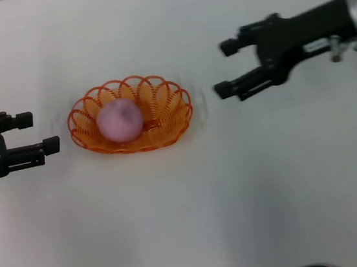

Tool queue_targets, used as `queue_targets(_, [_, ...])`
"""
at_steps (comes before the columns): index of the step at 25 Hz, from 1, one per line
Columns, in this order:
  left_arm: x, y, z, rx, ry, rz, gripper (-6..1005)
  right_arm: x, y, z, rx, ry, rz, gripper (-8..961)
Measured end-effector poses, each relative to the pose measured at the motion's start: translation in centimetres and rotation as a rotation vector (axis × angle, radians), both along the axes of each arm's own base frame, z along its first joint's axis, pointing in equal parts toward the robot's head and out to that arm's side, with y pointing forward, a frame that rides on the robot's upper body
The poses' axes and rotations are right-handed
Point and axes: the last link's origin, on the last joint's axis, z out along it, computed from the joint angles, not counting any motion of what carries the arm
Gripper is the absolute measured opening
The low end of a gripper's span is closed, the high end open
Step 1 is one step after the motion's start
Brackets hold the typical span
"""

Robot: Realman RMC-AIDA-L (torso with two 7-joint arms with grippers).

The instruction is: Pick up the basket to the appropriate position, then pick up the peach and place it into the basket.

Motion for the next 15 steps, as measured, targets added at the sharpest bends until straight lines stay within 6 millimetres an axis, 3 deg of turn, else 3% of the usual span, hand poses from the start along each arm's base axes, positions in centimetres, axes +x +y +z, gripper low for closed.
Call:
queue_targets(3, [0.0, 0.1, 0.0, 0.003, 0.001, 0.003, 827, 2.6, -0.5, 0.5, 0.04, 0.083, -0.023, 942])
queue_targets(8, [-0.3, 0.1, -0.7, -0.002, -0.015, 0.026, 827, 5.8, -2.0, -0.9, 0.069, 0.19, -0.038, 942])
queue_targets(15, [-2.0, -1.3, -2.1, 0.003, -0.037, 0.061, 827, 7.7, -2.9, -1.3, 0.096, 0.199, -0.062, 942])
